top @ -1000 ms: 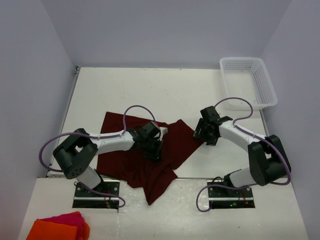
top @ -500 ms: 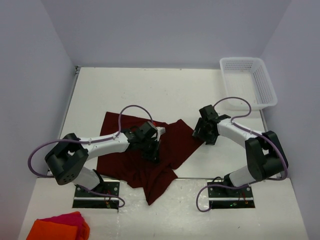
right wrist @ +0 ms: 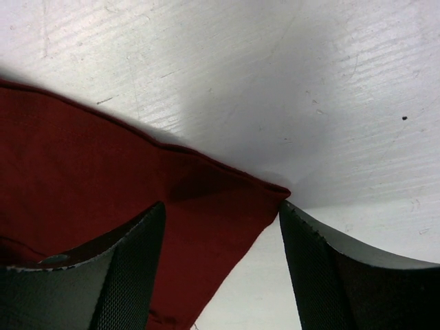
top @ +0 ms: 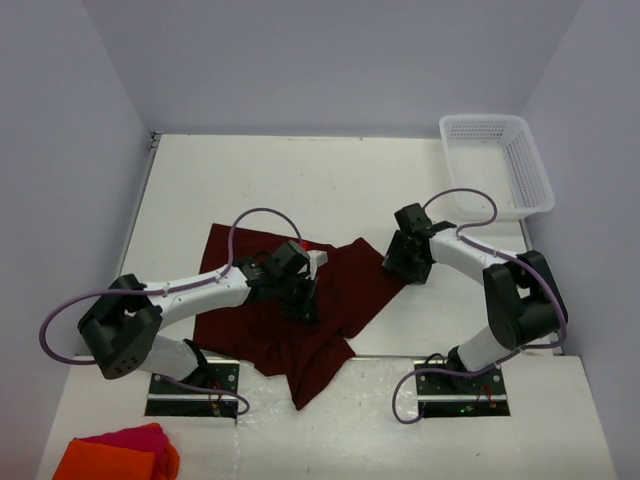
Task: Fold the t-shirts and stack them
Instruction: Flatten out the tshirt
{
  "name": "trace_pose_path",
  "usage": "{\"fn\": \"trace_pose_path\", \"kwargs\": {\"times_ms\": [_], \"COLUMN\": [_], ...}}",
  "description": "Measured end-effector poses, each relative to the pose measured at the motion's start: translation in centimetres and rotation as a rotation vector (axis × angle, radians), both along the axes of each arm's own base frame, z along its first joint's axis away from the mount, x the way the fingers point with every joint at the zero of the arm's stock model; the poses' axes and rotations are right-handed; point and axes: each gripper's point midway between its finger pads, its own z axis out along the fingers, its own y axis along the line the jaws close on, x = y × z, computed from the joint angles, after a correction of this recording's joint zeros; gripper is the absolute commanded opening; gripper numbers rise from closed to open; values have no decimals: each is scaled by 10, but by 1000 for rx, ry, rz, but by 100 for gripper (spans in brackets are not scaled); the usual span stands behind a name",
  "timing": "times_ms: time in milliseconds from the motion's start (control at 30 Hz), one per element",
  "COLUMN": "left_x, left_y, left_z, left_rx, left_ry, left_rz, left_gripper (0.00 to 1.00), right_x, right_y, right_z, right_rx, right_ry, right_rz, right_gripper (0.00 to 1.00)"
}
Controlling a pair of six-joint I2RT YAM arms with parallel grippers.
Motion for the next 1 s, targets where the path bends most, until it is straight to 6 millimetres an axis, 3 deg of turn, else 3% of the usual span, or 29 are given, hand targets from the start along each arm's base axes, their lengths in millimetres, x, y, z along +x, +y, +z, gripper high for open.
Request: {"fn": "trace_pose_path", "kwargs": {"times_ms": [233, 800, 967, 1000], "left_x": [-1, -4, -4, -4], "left_y": [1, 5, 5, 5], "left_z": [2, -1, -1, -2], "left_rx": [-6, 0, 0, 0], "left_ry": [2, 12, 12, 12], "left_rz": [0, -7, -8, -8], "left_gripper": [0, 0, 0, 0], "right_x": [1, -2, -3, -3], "right_y": [2, 1, 1, 1], "right_z": [0, -2, -3, -3], "right_rx": [11, 17, 16, 13], "right_ry": [3, -3, -9, -11], "right_rz": [-12, -65, -78, -81], "right_gripper": [50, 32, 16, 1]}}
